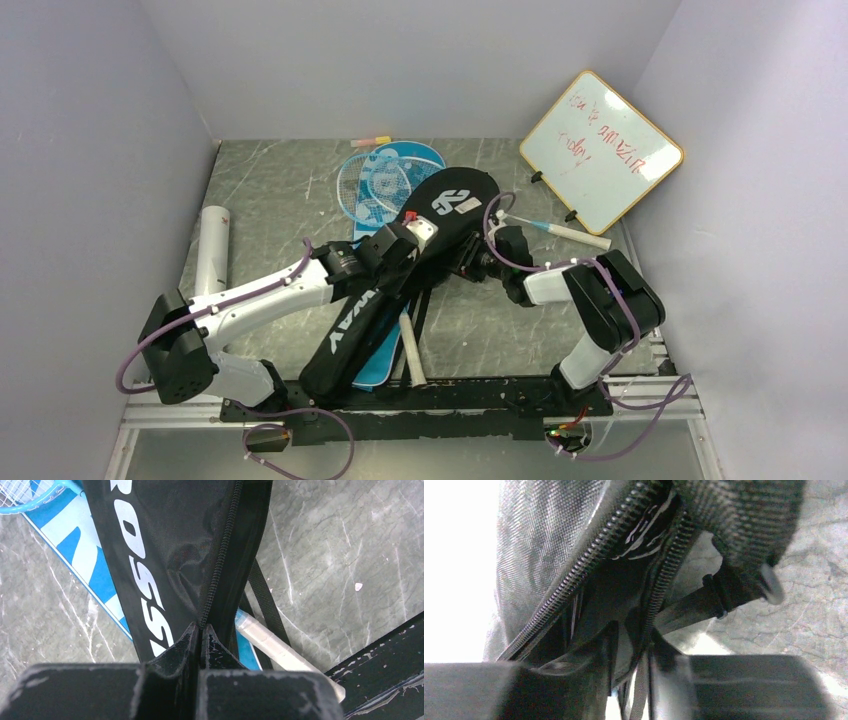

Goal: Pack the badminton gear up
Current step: Adjust the racket bag at the center of the board.

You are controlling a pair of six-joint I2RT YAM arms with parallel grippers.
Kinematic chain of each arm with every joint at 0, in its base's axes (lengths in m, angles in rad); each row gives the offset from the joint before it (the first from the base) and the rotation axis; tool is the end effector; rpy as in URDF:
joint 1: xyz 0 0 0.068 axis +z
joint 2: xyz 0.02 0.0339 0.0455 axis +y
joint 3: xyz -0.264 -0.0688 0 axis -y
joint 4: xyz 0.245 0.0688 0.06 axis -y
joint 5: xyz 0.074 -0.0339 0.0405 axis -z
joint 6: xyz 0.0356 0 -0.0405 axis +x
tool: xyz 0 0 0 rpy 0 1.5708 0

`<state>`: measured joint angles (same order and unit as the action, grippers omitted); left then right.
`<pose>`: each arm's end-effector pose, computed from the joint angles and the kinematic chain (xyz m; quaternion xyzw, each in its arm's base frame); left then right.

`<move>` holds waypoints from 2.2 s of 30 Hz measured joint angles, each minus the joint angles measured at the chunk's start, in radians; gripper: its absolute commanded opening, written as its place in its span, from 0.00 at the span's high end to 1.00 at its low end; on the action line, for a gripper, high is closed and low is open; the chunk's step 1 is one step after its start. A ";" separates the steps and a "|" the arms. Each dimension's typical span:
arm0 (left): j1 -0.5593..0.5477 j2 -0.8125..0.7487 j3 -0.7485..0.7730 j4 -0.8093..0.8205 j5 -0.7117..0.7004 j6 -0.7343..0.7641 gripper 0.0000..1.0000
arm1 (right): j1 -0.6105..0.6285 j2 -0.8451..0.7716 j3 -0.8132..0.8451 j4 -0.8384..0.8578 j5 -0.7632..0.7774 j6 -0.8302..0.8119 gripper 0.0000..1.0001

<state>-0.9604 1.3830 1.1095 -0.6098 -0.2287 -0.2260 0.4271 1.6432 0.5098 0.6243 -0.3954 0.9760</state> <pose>0.1739 -0.2345 0.2805 0.2999 0.8868 -0.0981 0.3377 0.2588 0.1328 0.1282 0.1334 0.8409 0.4498 0.2699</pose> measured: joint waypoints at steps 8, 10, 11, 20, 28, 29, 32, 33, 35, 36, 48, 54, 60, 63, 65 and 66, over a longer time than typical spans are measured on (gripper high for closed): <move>0.003 0.000 -0.014 0.010 0.013 0.002 0.85 | 0.000 -0.031 0.001 -0.018 0.009 0.031 1.00; 0.003 -0.001 -0.026 0.022 0.026 0.003 0.73 | 0.000 -0.074 0.004 -0.054 0.008 0.036 1.00; 0.003 -0.001 -0.029 0.024 0.032 0.006 0.66 | 0.000 -0.093 0.007 -0.067 0.007 0.037 1.00; 0.003 -0.001 -0.045 0.074 0.100 0.030 0.32 | 0.001 -0.222 0.055 -0.174 -0.010 0.037 1.00; -0.032 0.022 -0.045 0.074 0.085 0.039 0.24 | 0.002 -0.223 0.077 -0.225 -0.027 0.039 1.00; -0.047 0.029 -0.045 0.073 0.072 0.038 0.23 | 0.002 -0.223 0.081 -0.228 -0.031 0.039 1.00; -0.089 0.050 -0.045 0.070 0.025 0.032 0.19 | 0.002 -0.223 0.090 -0.230 -0.037 0.043 1.00; -0.102 0.059 -0.045 0.068 0.007 0.028 0.18 | 0.002 -0.223 0.092 -0.232 -0.039 0.045 1.00; -0.128 0.082 -0.043 0.062 -0.042 0.018 0.20 | 0.002 -0.223 0.097 -0.235 -0.042 0.047 1.00; -0.139 0.094 -0.041 0.057 -0.069 0.010 0.21 | 0.002 -0.224 0.098 -0.235 -0.044 0.047 1.00; -0.279 0.291 0.108 -0.169 -0.600 -0.181 0.92 | 0.002 -0.239 0.102 -0.243 -0.058 0.072 1.00; -0.291 0.320 0.114 -0.181 -0.632 -0.180 0.95 | 0.004 -0.274 0.113 -0.304 -0.046 0.058 0.93; -0.282 0.275 0.097 -0.158 -0.604 -0.151 0.95 | -0.002 -0.332 0.143 -0.394 -0.026 0.005 0.55; -0.249 0.209 0.080 -0.148 -0.542 -0.120 0.95 | -0.031 -0.383 0.147 -0.423 -0.017 -0.042 0.58; -0.209 0.146 0.068 -0.135 -0.473 -0.098 0.95 | -0.080 -0.420 0.150 -0.447 -0.015 -0.074 0.63; -0.191 0.120 0.067 -0.131 -0.441 -0.091 0.95 | -0.108 -0.433 0.152 -0.458 -0.015 -0.089 0.64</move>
<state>-1.1511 1.5032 1.1767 -0.7410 -0.6697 -0.3168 0.3187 1.2098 0.6621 0.1661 -0.4107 0.8875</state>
